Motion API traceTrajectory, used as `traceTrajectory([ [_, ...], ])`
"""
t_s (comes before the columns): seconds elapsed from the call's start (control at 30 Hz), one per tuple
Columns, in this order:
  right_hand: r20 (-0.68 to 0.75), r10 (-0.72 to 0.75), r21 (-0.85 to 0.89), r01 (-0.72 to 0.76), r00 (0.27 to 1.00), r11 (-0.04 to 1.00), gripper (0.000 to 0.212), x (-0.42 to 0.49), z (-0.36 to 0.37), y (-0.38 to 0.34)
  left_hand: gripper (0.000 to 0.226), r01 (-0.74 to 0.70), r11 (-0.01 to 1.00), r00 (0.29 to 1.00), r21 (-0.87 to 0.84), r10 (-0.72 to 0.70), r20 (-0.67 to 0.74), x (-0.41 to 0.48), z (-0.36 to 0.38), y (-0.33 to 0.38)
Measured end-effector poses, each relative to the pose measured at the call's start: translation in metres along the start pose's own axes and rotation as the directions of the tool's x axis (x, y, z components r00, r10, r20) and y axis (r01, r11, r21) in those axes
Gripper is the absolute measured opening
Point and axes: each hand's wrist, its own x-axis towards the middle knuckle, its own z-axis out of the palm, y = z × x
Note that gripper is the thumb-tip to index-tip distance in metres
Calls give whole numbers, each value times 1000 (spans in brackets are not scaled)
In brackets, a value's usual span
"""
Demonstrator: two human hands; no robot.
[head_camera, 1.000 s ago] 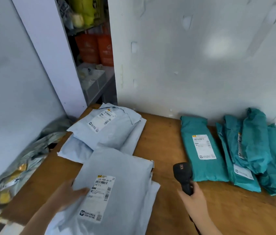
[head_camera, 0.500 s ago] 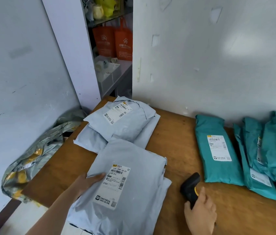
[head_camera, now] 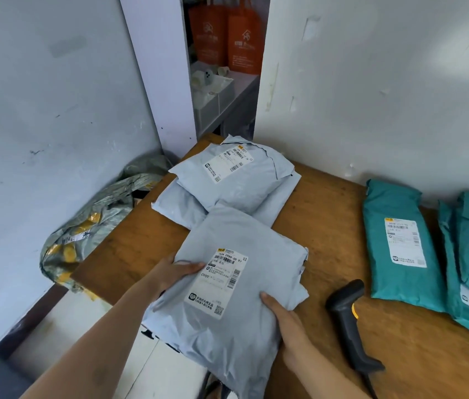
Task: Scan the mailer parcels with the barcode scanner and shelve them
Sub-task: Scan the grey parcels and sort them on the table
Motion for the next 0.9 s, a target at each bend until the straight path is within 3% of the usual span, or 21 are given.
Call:
traceTrajectory([
  [0.1,-34,40,19,-39,999,999,57,4,-1,1,63,4,1000,1000,2,-4,18,-4,2,4],
  [0.23,-76,52,55,-48,996,997,62,5,1,7,111,13,999,998,43,-15,56,8,-4,-1],
  [0.3,-98,28,80,-20,995,997,57,3,5,8,114,14,998,996,54,-19,86,15,-9,-5],
  [0.47,-189,-36,158,66,981,985,55,-13,29,10,50,-70,995,967,71,51,248,3,-21,9],
  [0.63,-235,-80,190,126,969,974,64,-38,55,38,43,-123,992,931,15,110,348,-12,-54,2],
  [0.7,-258,-102,212,159,961,964,67,-48,69,53,59,-168,986,916,1,155,370,-17,-73,-3],
  [0.8,-265,-167,272,240,950,932,64,-59,97,67,107,-219,976,908,5,202,366,-15,-99,-5],
  [0.9,-222,-204,300,266,953,916,59,-57,130,66,117,-254,967,917,10,238,320,-8,-131,5],
])
